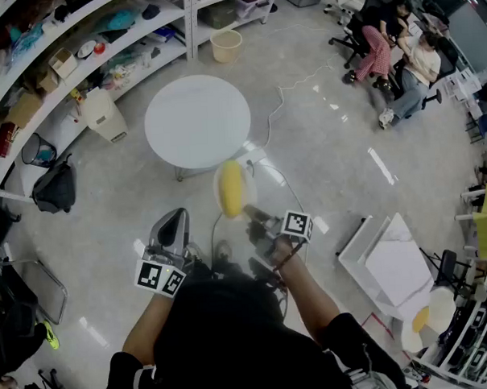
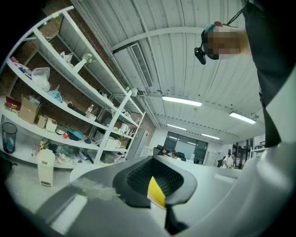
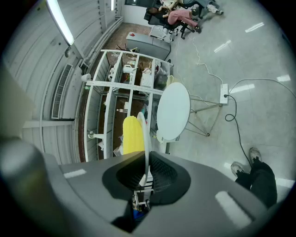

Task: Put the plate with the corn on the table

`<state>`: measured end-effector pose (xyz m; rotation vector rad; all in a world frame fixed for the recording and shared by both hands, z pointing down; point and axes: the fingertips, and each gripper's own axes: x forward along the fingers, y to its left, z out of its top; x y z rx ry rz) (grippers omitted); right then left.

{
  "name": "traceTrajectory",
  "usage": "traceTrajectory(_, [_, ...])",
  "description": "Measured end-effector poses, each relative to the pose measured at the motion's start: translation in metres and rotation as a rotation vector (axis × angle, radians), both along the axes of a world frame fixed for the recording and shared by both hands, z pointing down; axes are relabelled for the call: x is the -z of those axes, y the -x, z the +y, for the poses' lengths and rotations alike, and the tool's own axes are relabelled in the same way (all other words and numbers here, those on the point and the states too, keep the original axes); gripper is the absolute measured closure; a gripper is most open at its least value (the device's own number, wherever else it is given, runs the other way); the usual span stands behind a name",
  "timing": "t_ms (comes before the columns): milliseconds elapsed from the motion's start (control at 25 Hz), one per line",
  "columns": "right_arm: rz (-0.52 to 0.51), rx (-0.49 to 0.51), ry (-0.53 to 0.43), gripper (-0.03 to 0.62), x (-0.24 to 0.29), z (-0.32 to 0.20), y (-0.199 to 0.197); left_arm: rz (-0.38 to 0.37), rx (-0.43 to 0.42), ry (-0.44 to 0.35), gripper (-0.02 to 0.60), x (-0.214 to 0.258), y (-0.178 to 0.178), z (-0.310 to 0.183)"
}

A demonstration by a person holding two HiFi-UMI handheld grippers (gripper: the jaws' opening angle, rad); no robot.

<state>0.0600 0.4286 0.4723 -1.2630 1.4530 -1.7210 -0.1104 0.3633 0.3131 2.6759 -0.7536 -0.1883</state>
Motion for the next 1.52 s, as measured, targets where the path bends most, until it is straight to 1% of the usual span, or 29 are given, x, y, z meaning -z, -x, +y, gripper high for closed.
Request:
traceTrajectory(80, [-0.002, -0.006, 0.023, 0.559, 0.005, 0.003, 0.004, 0.003, 0.0, 0.0, 0.578, 0.001, 0.002, -0.002])
traceTrajectory(240, [-0.013, 0.009, 0.001, 0.559, 0.002, 0.002, 0.007, 0.005, -0.001, 0.002, 0.58, 0.0, 0.004, 0.0])
traceTrajectory(480, [-0.007, 0.005, 0.02, 0.559, 0.004, 0.006, 0.007, 0.005, -0.001, 0.008, 0.578, -0.003, 0.003, 0.001])
traceTrajectory(560, [-0.008, 0.006, 0.0, 0.559, 0.003, 0.006, 0.007, 0.004, -0.003, 0.007, 0.579, -0.003, 0.004, 0.003])
traceTrajectory(640, [-0.012, 0.001, -0.011, 0.559, 0.002, 0.005, 0.006, 0.004, -0.005, 0.007, 0.58, -0.003, 0.005, 0.004])
traceTrajectory(760, [-0.024, -0.016, 0.017, 0.557, 0.002, 0.007, 0.003, 0.005, -0.003, 0.004, 0.578, -0.003, 0.005, 0.005])
traceTrajectory(880, [-0.029, -0.009, -0.005, 0.557, 0.004, 0.005, -0.002, 0.006, 0.001, 0.003, 0.578, -0.002, 0.003, 0.005])
traceTrajectory(960, [-0.021, -0.007, 0.008, 0.557, 0.008, 0.006, -0.005, 0.006, 0.004, 0.003, 0.58, -0.002, 0.001, 0.006])
traceTrajectory(1080, [-0.009, 0.013, 0.015, 0.557, 0.009, 0.005, -0.01, 0.005, 0.019, 0.001, 0.578, 0.001, -0.003, 0.008])
traceTrajectory(1520, [-0.029, 0.081, 0.005, 0.557, 0.014, -0.013, -0.018, 0.011, 0.102, -0.014, 0.579, 0.012, -0.012, -0.001])
